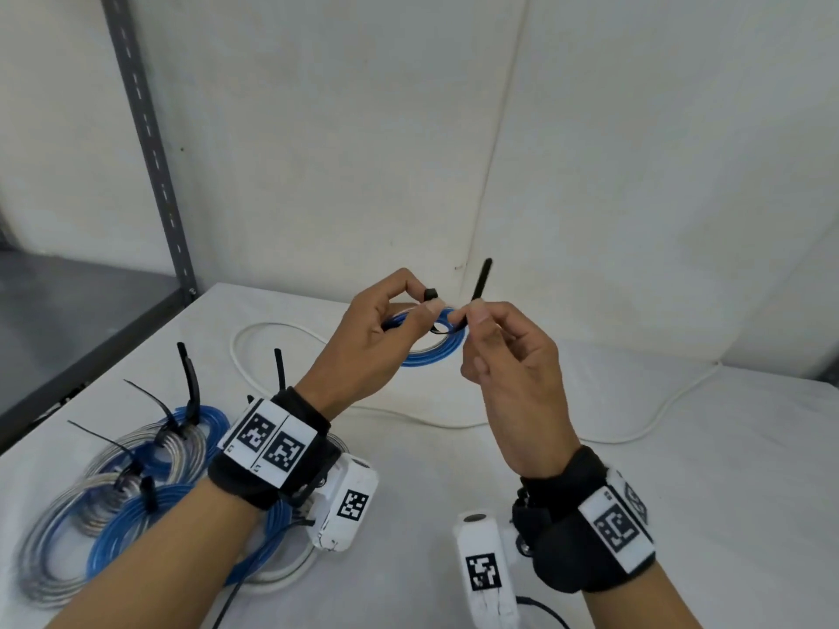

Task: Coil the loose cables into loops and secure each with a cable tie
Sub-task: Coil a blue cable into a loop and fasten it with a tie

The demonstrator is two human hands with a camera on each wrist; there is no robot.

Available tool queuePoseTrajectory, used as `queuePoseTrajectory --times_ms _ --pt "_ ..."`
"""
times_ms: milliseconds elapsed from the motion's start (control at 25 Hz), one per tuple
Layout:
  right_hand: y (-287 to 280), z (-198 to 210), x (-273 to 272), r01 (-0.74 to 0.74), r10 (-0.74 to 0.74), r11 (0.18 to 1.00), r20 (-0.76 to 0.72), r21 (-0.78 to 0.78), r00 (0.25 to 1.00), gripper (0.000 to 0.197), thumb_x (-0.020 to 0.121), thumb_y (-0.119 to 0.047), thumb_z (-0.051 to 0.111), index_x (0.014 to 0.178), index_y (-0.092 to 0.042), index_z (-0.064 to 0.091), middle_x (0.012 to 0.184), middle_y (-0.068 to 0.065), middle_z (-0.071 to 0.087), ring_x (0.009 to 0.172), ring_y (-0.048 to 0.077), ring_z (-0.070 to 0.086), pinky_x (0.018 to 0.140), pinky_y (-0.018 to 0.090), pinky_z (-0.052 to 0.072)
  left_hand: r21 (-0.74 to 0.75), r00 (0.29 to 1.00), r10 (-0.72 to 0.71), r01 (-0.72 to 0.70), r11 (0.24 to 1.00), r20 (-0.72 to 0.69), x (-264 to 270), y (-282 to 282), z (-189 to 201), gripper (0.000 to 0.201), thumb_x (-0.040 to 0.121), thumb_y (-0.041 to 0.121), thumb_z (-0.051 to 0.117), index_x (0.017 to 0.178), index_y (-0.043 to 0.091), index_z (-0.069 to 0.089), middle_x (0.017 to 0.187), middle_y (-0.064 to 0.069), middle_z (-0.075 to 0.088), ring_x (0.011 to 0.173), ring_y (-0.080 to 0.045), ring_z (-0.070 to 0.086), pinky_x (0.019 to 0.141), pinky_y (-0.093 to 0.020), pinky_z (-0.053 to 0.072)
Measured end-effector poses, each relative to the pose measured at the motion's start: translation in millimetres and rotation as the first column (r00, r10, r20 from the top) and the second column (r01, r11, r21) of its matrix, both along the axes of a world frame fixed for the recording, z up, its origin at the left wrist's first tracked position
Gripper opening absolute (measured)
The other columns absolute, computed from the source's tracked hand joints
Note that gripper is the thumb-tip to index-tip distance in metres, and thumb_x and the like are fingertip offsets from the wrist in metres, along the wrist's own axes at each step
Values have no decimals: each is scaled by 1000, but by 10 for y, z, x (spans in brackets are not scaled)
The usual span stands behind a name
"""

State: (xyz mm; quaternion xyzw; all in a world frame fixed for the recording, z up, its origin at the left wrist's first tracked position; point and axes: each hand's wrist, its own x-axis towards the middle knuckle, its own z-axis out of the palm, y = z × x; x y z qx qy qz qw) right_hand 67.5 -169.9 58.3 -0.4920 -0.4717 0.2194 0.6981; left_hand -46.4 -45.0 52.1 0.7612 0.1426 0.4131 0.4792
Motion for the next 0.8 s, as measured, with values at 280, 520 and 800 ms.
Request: queuePoseTrajectory --times_ms 280,520,800 --pt "-30 -7 104 -135 120 976 -97 -169 988 34 93 -18 63 60 -21 66 62 4 42 56 14 26 60 29 25 145 1000 12 -9 989 -17 16 -60 -6 11 104 24 57 95 19 61 88 -18 72 64 -35 49 57 -34 35" --pt "-59 17 123 -196 166 970 -198 -143 966 26 87 -19 58 63 -12 61 53 -5 42 53 13 24 65 38 17 168 999 31 -33 985 11 17 -88 15 11 103 26 58 91 24 59 77 -9 69 54 -8 35 55 -18 31" --pt "-80 55 84 -196 158 965 -207 -176 965 32 98 -8 56 66 -7 57 51 -9 46 52 12 23 68 41 15 213 998 59 -60 975 12 17 -89 -22 16 104 20 57 94 8 55 80 1 72 55 -15 32 53 -25 31"
